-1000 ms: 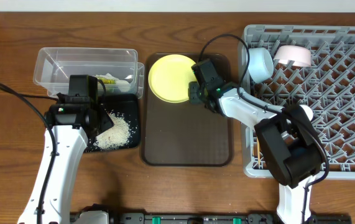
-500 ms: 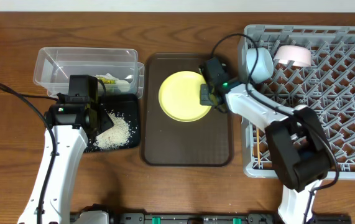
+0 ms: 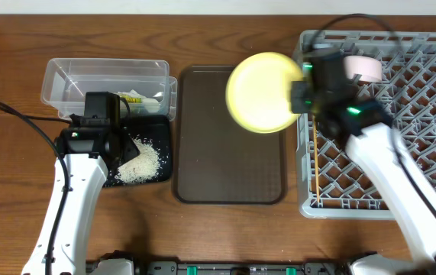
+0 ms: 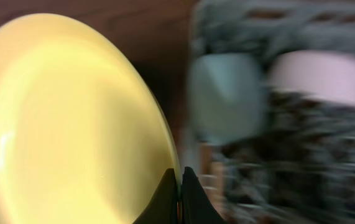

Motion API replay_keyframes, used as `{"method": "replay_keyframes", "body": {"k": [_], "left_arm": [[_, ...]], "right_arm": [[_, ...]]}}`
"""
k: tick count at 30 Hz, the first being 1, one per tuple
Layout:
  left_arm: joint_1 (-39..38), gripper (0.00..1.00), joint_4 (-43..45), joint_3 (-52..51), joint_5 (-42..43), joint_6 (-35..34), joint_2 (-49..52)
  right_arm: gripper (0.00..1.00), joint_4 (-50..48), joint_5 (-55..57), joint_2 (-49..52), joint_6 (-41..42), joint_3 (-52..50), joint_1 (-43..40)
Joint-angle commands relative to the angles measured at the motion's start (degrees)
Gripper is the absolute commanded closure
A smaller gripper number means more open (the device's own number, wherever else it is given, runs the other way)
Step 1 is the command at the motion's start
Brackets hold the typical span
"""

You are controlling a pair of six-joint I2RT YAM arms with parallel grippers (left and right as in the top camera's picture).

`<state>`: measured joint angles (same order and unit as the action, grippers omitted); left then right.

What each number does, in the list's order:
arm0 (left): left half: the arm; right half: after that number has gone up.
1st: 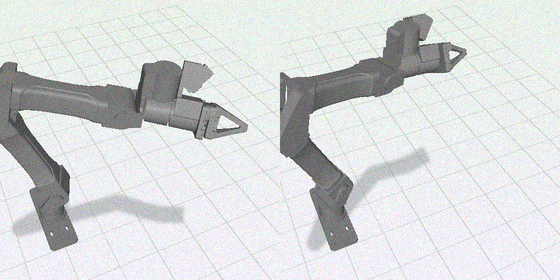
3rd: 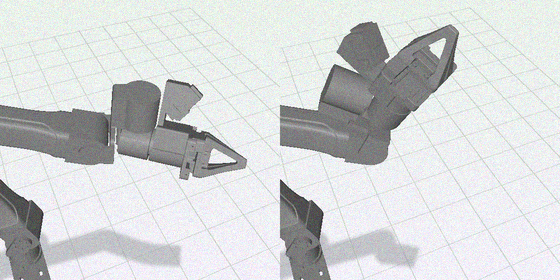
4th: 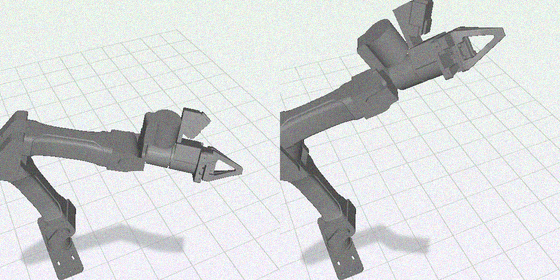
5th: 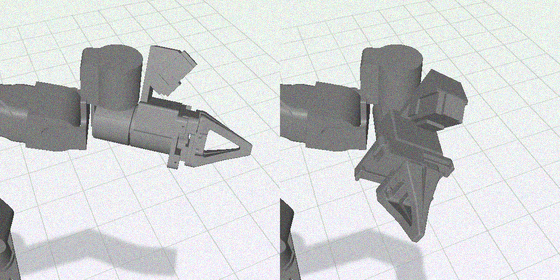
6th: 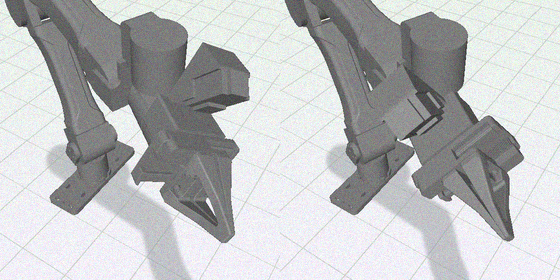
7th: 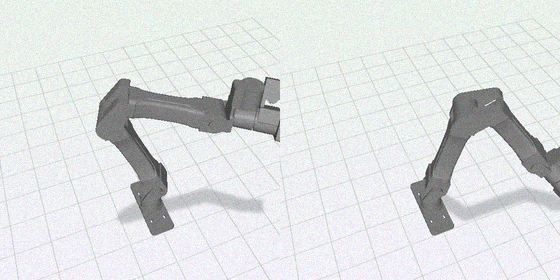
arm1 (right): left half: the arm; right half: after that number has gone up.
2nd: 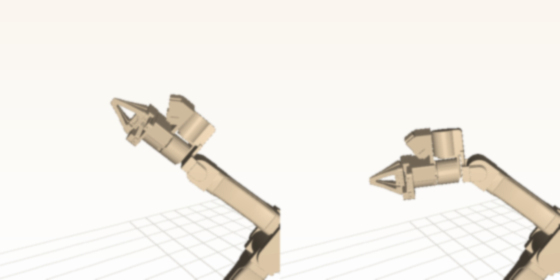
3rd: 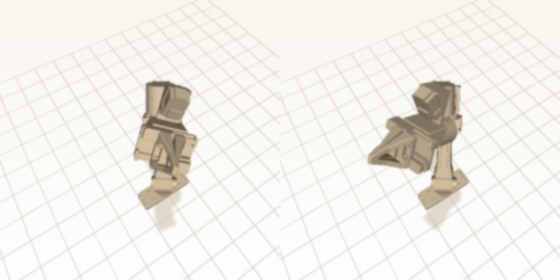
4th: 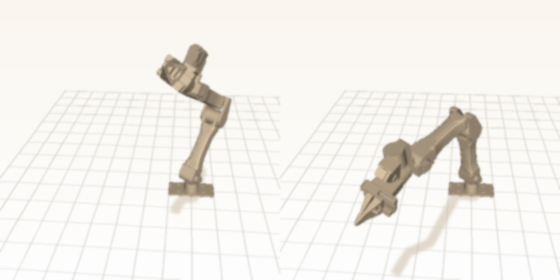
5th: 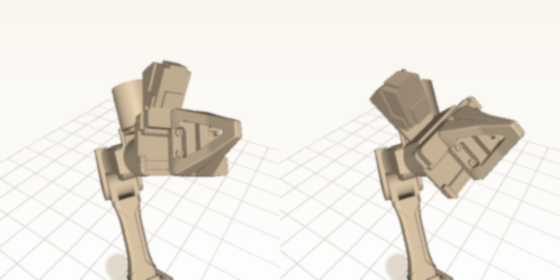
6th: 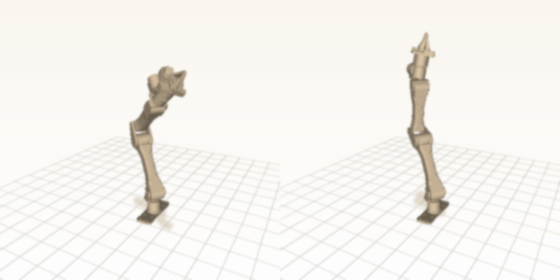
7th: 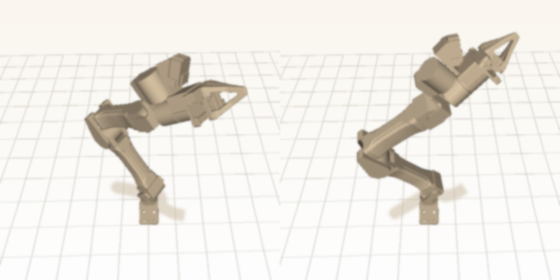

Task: Sort waste into correct bins and load items into the dishwasher rack
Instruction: 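Stand the yellow plate upright in the rack and release it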

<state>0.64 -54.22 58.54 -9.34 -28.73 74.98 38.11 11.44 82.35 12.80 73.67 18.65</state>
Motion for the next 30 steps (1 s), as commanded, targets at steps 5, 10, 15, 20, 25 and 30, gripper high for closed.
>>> {"method": "replay_keyframes", "body": {"k": [5, 10, 15, 20, 25, 30], "left_arm": [[0.26, 0.32, -0.28, 0.57, -0.11, -0.52, -0.39], [0.26, 0.32, -0.24, 0.57, -0.11, -0.52, -0.39], [0.26, 0.32, -0.24, 0.57, -0.09, -0.52, -0.39], [0.26, 0.32, -0.17, 0.57, -0.09, -0.52, -0.39], [0.26, 0.32, -0.15, 0.57, -0.09, -0.52, -0.39], [0.26, 0.32, -0.17, 0.57, -0.09, -0.52, -0.39]], "right_arm": [[0.99, 2.62, 18.03, -8.66, -20.72, 0.15, -6.25], [0.99, 2.60, 29.51, -9.57, -35.26, 0.13, -9.38], [0.99, 4.50, 32.44, -8.44, -38.99, 0.09, -10.40], [0.99, 8.44, 32.37, -5.31, -35.58, 0.02, -10.34], [0.99, 10.54, 30.10, -1.40, -29.55, -0.02, -10.25], [0.99, 10.64, 28.70, 1.25, -21.40, -0.02, -8.83]]}}
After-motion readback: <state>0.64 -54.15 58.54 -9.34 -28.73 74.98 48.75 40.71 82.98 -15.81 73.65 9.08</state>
